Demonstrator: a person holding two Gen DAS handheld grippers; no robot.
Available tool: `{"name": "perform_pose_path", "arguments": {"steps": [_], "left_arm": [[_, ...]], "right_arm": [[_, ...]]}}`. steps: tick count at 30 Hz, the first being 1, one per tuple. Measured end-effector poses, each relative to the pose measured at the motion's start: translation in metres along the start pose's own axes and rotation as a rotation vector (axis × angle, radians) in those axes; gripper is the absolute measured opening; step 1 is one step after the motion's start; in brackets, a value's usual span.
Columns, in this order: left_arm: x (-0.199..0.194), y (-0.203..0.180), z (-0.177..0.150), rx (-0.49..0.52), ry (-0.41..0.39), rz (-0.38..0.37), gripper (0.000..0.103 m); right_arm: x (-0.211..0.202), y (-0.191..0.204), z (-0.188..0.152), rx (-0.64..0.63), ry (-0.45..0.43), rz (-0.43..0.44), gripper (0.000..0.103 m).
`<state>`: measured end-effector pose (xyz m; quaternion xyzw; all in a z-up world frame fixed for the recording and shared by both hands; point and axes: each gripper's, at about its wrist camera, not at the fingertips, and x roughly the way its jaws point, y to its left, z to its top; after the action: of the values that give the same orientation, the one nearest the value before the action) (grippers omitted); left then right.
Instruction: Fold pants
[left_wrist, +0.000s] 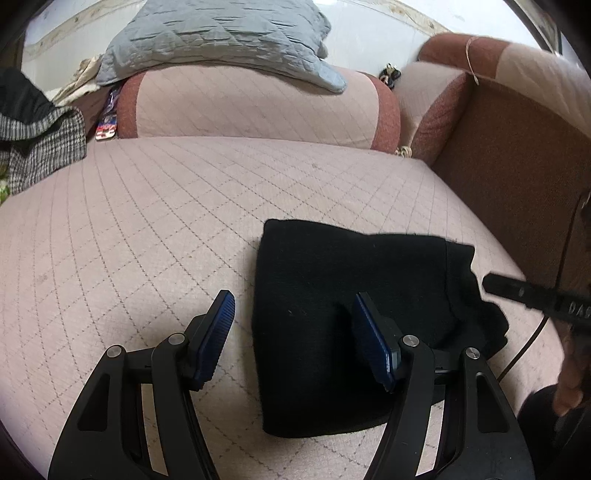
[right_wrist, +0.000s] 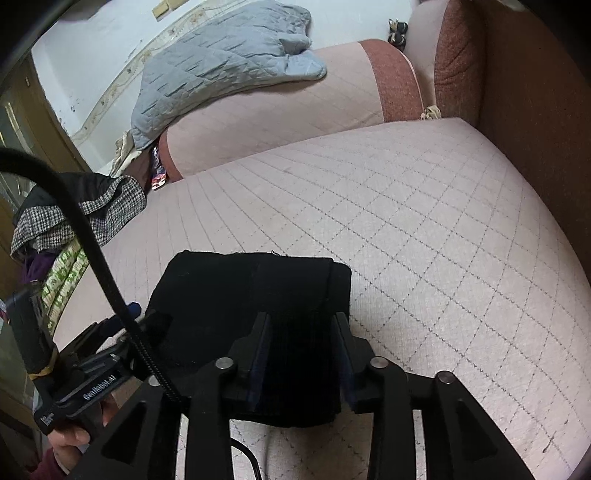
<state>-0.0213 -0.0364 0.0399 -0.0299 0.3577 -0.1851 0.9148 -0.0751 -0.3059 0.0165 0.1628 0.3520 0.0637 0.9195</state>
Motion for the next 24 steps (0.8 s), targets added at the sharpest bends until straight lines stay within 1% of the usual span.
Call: {"name": "perform_pose_path", "arguments": {"steps": [1,4,7,11,13,15,16,17,18,19,20,22,24], "left_arm": [[0.000,0.004,0.001,-0.015,0.002,-0.006,0.066],[0.001,0.015,0.004,-0.068,0.013,-0.023,0.066],[0.004,0.022,0.006,-0.107,0.032,-0.043,0.066],[0.010,0.024,0.011,-0.117,0.032,-0.033,0.066],[0.014,0.022,0.019,-0.109,0.026,-0.042,0.066],[0.018,0.019,0.030,-0.087,0.012,-0.039,0.066],[0.021,0.018,0.034,-0.081,0.010,-0.029,0.066],[0.025,0.018,0.038,-0.080,0.011,-0.012,0.066],[0.029,0.019,0.040,-0.081,0.014,0.004,0.066],[0.034,0.019,0.042,-0.083,0.020,0.019,0.066],[0.041,0.020,0.045,-0.081,0.036,0.035,0.066],[0.058,0.021,0.049,-0.072,0.091,0.073,0.066],[0.066,0.022,0.051,-0.074,0.108,0.044,0.066]], "right_arm": [[0.002,-0.002,0.000,0.010,0.006,0.005,0.048],[0.011,-0.008,0.001,0.036,0.027,0.018,0.049],[0.018,-0.009,0.004,0.031,0.034,0.007,0.049],[0.018,-0.003,0.014,0.017,-0.011,0.009,0.049],[0.022,0.001,0.019,0.003,-0.026,0.015,0.049],[0.029,0.005,0.024,-0.021,-0.027,0.013,0.040],[0.033,0.007,0.026,-0.039,-0.026,-0.017,0.029],[0.035,0.007,0.026,-0.047,-0.027,-0.034,0.023],[0.037,0.006,0.027,-0.047,-0.030,-0.037,0.019],[0.037,0.006,0.028,-0.047,-0.031,-0.035,0.010],[0.037,0.006,0.029,-0.050,-0.034,-0.036,0.009],[0.033,0.012,0.029,-0.084,-0.063,-0.068,0.009],[0.031,0.021,0.029,-0.126,-0.075,-0.102,0.008]]}}
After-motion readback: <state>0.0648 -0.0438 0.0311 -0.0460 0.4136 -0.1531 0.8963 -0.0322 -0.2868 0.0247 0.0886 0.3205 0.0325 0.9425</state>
